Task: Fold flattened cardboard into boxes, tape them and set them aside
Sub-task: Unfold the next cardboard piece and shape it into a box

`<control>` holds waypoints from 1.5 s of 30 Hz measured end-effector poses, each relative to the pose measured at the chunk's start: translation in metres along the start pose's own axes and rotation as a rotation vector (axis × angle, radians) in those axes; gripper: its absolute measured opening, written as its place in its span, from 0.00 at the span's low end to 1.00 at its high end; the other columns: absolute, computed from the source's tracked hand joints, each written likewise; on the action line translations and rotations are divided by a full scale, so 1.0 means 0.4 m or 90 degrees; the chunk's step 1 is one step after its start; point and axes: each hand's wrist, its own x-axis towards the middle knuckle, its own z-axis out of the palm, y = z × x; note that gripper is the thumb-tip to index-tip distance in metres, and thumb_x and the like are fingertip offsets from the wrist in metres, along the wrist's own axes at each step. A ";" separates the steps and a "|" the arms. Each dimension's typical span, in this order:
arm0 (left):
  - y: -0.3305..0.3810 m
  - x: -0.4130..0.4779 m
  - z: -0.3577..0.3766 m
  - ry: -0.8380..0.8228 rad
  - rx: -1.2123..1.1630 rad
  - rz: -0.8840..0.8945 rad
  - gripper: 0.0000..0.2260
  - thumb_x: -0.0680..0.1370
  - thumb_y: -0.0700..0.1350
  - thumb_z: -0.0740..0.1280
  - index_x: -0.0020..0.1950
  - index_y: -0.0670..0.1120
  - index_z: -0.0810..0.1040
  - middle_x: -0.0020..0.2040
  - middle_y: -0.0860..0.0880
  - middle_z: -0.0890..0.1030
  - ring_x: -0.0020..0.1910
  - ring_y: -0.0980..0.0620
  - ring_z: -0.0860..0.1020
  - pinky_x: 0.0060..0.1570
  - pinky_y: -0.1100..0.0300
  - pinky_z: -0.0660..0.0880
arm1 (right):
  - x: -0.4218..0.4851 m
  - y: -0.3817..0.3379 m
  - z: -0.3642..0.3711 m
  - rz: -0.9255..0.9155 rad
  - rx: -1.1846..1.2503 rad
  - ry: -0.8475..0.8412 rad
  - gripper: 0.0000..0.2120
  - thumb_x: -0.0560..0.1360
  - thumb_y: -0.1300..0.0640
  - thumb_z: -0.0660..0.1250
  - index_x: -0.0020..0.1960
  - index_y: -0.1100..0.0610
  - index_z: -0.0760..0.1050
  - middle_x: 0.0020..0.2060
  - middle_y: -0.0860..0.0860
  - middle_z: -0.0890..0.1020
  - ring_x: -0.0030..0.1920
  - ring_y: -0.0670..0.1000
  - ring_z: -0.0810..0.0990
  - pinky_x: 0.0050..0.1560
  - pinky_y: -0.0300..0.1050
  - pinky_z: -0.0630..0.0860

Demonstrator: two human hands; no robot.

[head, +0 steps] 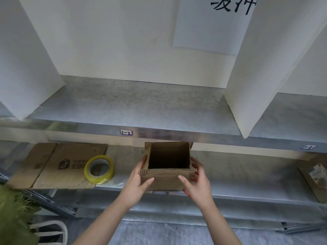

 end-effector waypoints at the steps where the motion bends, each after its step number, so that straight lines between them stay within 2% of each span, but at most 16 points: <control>1: 0.006 0.006 0.009 -0.013 0.003 0.004 0.35 0.77 0.53 0.67 0.74 0.66 0.46 0.76 0.59 0.55 0.74 0.62 0.55 0.74 0.54 0.56 | -0.001 0.006 -0.014 0.006 -0.004 0.004 0.32 0.69 0.44 0.75 0.67 0.31 0.62 0.64 0.34 0.71 0.64 0.44 0.74 0.62 0.41 0.74; 5: 0.029 0.023 0.026 -0.033 -0.010 0.000 0.34 0.78 0.54 0.66 0.73 0.70 0.47 0.76 0.58 0.56 0.74 0.59 0.57 0.74 0.52 0.57 | 0.012 0.007 -0.049 0.022 -0.023 -0.011 0.29 0.70 0.46 0.74 0.63 0.30 0.62 0.61 0.32 0.71 0.62 0.45 0.74 0.57 0.30 0.72; 10: 0.018 0.029 -0.016 -0.021 0.018 0.010 0.32 0.76 0.60 0.64 0.74 0.68 0.49 0.77 0.60 0.53 0.75 0.59 0.54 0.74 0.52 0.56 | 0.032 -0.006 -0.031 0.003 -0.032 -0.053 0.31 0.70 0.40 0.71 0.68 0.32 0.61 0.66 0.40 0.73 0.65 0.46 0.74 0.60 0.47 0.77; 14: -0.005 0.002 -0.049 -0.008 0.078 0.053 0.26 0.78 0.58 0.62 0.73 0.67 0.55 0.76 0.66 0.46 0.73 0.67 0.51 0.72 0.61 0.56 | 0.012 -0.021 0.010 -0.028 -0.092 -0.080 0.28 0.69 0.34 0.68 0.67 0.38 0.66 0.65 0.39 0.70 0.65 0.40 0.69 0.65 0.40 0.70; 16: -0.009 -0.006 -0.060 -0.011 0.026 0.046 0.21 0.77 0.60 0.60 0.70 0.65 0.61 0.75 0.67 0.50 0.71 0.72 0.51 0.72 0.62 0.55 | 0.002 -0.026 0.023 -0.002 -0.074 -0.071 0.29 0.67 0.28 0.64 0.63 0.41 0.71 0.63 0.41 0.71 0.64 0.41 0.70 0.66 0.41 0.68; 18: -0.007 0.000 -0.068 0.016 -0.028 0.030 0.17 0.77 0.65 0.59 0.64 0.62 0.70 0.72 0.67 0.58 0.71 0.70 0.57 0.71 0.62 0.57 | 0.007 -0.029 0.027 0.028 -0.036 -0.024 0.33 0.66 0.24 0.60 0.58 0.46 0.76 0.59 0.44 0.75 0.60 0.44 0.74 0.61 0.37 0.70; 19: -0.003 0.008 -0.071 0.041 -0.010 0.031 0.17 0.76 0.65 0.60 0.61 0.60 0.72 0.70 0.66 0.62 0.71 0.66 0.60 0.69 0.63 0.59 | 0.016 -0.031 0.028 0.040 -0.042 0.000 0.32 0.67 0.26 0.60 0.57 0.49 0.77 0.57 0.46 0.76 0.59 0.47 0.75 0.56 0.34 0.70; 21: 0.004 0.031 -0.080 0.081 0.022 0.021 0.19 0.76 0.59 0.65 0.64 0.58 0.68 0.68 0.60 0.67 0.69 0.58 0.66 0.66 0.60 0.65 | 0.036 -0.039 0.029 0.051 -0.082 0.021 0.27 0.72 0.36 0.66 0.65 0.50 0.72 0.58 0.48 0.76 0.59 0.50 0.77 0.53 0.35 0.71; 24: 0.014 0.066 -0.114 0.057 -0.026 -0.030 0.35 0.74 0.48 0.72 0.73 0.62 0.54 0.68 0.55 0.66 0.66 0.52 0.69 0.66 0.50 0.70 | 0.074 -0.055 0.015 0.076 -0.057 -0.046 0.40 0.72 0.44 0.72 0.74 0.41 0.51 0.60 0.48 0.75 0.57 0.51 0.78 0.54 0.44 0.76; 26: 0.021 0.083 -0.141 -0.016 -0.013 -0.031 0.40 0.74 0.45 0.72 0.74 0.65 0.49 0.70 0.57 0.63 0.66 0.52 0.67 0.66 0.49 0.69 | 0.097 -0.068 0.007 0.078 -0.032 -0.119 0.45 0.71 0.47 0.74 0.75 0.38 0.46 0.64 0.48 0.71 0.62 0.50 0.74 0.58 0.47 0.77; 29: 0.023 0.090 -0.164 -0.042 -0.053 -0.033 0.36 0.74 0.44 0.72 0.72 0.65 0.54 0.70 0.58 0.64 0.67 0.51 0.67 0.68 0.50 0.67 | 0.106 -0.075 0.019 0.044 -0.007 -0.183 0.41 0.73 0.50 0.73 0.75 0.35 0.51 0.71 0.43 0.64 0.70 0.47 0.66 0.65 0.52 0.73; 32: 0.001 0.071 -0.161 -0.013 0.055 0.020 0.26 0.74 0.48 0.72 0.62 0.65 0.61 0.65 0.59 0.69 0.65 0.55 0.69 0.67 0.58 0.67 | 0.087 -0.053 0.040 0.039 0.015 -0.192 0.39 0.73 0.52 0.73 0.72 0.33 0.53 0.70 0.39 0.62 0.70 0.43 0.63 0.68 0.50 0.71; 34: -0.015 0.053 -0.143 -0.005 0.116 0.053 0.24 0.74 0.51 0.72 0.61 0.67 0.62 0.66 0.59 0.69 0.65 0.57 0.69 0.65 0.60 0.66 | 0.076 -0.031 0.043 0.019 -0.016 -0.182 0.37 0.73 0.52 0.73 0.70 0.32 0.55 0.70 0.38 0.63 0.70 0.42 0.63 0.69 0.47 0.67; 37: -0.018 0.036 -0.123 0.026 0.104 0.049 0.23 0.72 0.55 0.72 0.62 0.69 0.66 0.67 0.59 0.68 0.65 0.58 0.69 0.67 0.57 0.67 | 0.065 -0.007 0.037 0.009 -0.020 -0.162 0.30 0.73 0.53 0.73 0.65 0.32 0.63 0.68 0.39 0.70 0.69 0.42 0.67 0.70 0.49 0.68; 41: -0.023 0.022 -0.121 0.002 0.111 0.029 0.29 0.66 0.62 0.74 0.64 0.69 0.68 0.73 0.60 0.60 0.70 0.59 0.63 0.70 0.56 0.63 | 0.056 0.008 0.037 0.029 0.008 -0.143 0.28 0.74 0.57 0.72 0.65 0.35 0.66 0.67 0.39 0.72 0.69 0.42 0.68 0.69 0.40 0.66; 45: -0.024 0.010 -0.109 -0.061 0.111 0.026 0.38 0.65 0.51 0.79 0.68 0.69 0.64 0.74 0.66 0.51 0.73 0.63 0.53 0.70 0.55 0.65 | 0.053 0.024 0.032 0.036 0.003 -0.136 0.28 0.75 0.58 0.71 0.68 0.38 0.65 0.67 0.37 0.71 0.69 0.39 0.67 0.69 0.37 0.63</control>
